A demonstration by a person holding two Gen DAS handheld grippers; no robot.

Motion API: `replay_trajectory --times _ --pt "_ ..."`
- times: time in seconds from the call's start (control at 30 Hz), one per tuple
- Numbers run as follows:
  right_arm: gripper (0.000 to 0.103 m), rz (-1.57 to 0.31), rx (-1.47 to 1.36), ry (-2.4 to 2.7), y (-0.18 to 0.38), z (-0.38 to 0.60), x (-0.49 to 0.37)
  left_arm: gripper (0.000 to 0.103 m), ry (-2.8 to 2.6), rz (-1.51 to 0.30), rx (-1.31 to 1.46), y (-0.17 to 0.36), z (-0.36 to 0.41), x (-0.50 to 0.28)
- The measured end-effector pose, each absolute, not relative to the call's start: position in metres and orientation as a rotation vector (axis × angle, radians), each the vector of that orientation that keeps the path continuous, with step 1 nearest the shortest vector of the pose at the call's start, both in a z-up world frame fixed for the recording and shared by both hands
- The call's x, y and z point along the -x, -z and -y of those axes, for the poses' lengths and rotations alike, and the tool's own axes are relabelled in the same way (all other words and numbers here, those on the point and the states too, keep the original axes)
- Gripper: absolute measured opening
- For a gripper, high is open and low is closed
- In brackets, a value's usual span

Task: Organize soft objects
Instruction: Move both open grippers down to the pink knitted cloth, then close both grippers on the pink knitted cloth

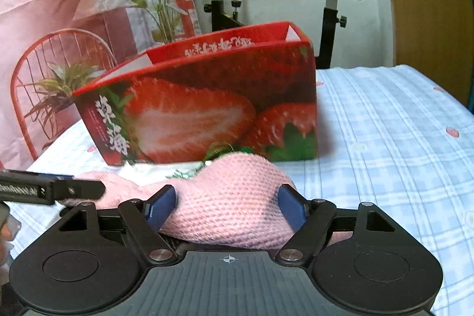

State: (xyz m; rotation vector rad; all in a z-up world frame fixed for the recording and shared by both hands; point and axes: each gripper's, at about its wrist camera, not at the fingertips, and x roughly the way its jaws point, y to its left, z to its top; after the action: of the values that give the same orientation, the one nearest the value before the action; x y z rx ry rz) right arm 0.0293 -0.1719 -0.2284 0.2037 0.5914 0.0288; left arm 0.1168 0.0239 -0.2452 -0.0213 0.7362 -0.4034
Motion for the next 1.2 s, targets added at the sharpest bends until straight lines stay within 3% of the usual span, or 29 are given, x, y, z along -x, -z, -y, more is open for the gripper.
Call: replay_trajectory --times 0.33,0.63,0.7,0.8,0.87,0.97,1.03,1.2 --pt "0.079 -0.593 -0.199 -0.037 0.243 0.173 -0.032 0.089 0.387 -0.748 0.093 0.259 -0.03 -0.115" --pt "0.08 -0.593 -0.207 -0.038 0.246 0.176 -0.032 0.088 0.398 -0.745 0.123 0.262 -0.034 -0.115" --pt "0.08 -0.593 -0.206 -0.038 0.246 0.176 -0.032 0.085 0.399 -0.744 0.125 0.26 -0.035 -0.114" --pt "0.079 -0.603 -0.212 -0.029 0.244 0.176 -0.031 0.071 0.404 -0.73 0.122 0.254 -0.036 -0.109" --pt "0.075 -0.618 -0.247 -0.022 0.237 0.176 -0.029 0.057 0.409 -0.709 0.108 0.248 -0.036 -0.103" --pt "0.068 -0.611 -0.246 -0.017 0.227 0.174 -0.022 0.048 0.43 -0.681 0.102 0.242 -0.035 -0.097" --pt "0.058 -0.605 -0.244 -0.024 0.223 0.173 -0.018 0.045 0.444 -0.672 0.094 0.24 -0.034 -0.093" --pt "0.052 -0.61 -0.232 -0.013 0.215 0.169 -0.013 0.043 0.47 -0.64 0.088 0.232 -0.033 -0.084"
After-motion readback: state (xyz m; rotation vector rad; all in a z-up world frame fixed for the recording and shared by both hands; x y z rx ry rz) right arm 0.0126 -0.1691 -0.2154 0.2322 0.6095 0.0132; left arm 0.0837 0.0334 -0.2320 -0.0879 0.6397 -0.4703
